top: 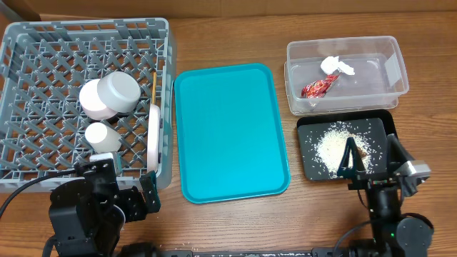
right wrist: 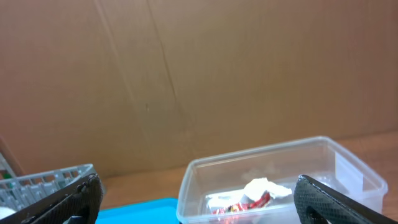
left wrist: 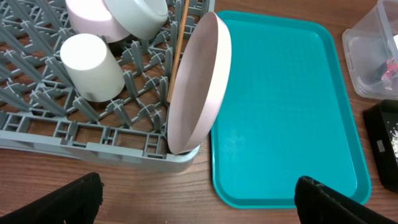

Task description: Sort waste into correct bins and load items into the dishwasher

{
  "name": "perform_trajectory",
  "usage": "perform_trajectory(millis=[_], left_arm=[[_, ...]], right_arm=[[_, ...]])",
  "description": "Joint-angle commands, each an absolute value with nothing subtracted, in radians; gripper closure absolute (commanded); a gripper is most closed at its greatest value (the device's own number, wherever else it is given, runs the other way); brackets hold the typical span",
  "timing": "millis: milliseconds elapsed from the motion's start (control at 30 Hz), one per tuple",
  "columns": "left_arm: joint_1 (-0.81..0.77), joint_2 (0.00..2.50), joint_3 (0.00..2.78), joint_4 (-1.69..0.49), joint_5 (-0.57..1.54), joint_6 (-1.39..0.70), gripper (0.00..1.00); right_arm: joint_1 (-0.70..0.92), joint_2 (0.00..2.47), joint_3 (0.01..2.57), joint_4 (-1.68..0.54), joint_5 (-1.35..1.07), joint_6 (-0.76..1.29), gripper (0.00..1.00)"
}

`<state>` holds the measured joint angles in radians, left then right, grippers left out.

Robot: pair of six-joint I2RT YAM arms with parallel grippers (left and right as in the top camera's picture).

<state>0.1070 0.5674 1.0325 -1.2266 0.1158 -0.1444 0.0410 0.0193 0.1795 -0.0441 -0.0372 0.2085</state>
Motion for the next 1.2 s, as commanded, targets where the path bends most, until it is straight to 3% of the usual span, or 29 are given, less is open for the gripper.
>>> perform_trajectory(millis=[0,367,1167], left_arm=[[0.111,0.566,1.031,-1.226,0.123,-0.155,0.0],[0.111,0.566,1.031,-1.226,0.123,-0.155,0.0],[0.111,0.566,1.031,-1.227,0.123,-0.155,0.0]], right_arm=[[0.046,0.003,0.118,0.0,-0.044,0.205,0.0],[0.046,0.003,0.008,-0.067,-0.186,0.125,0.0],[0.044,0.003,0.008,-0.067,-0.174,0.123,0.0]])
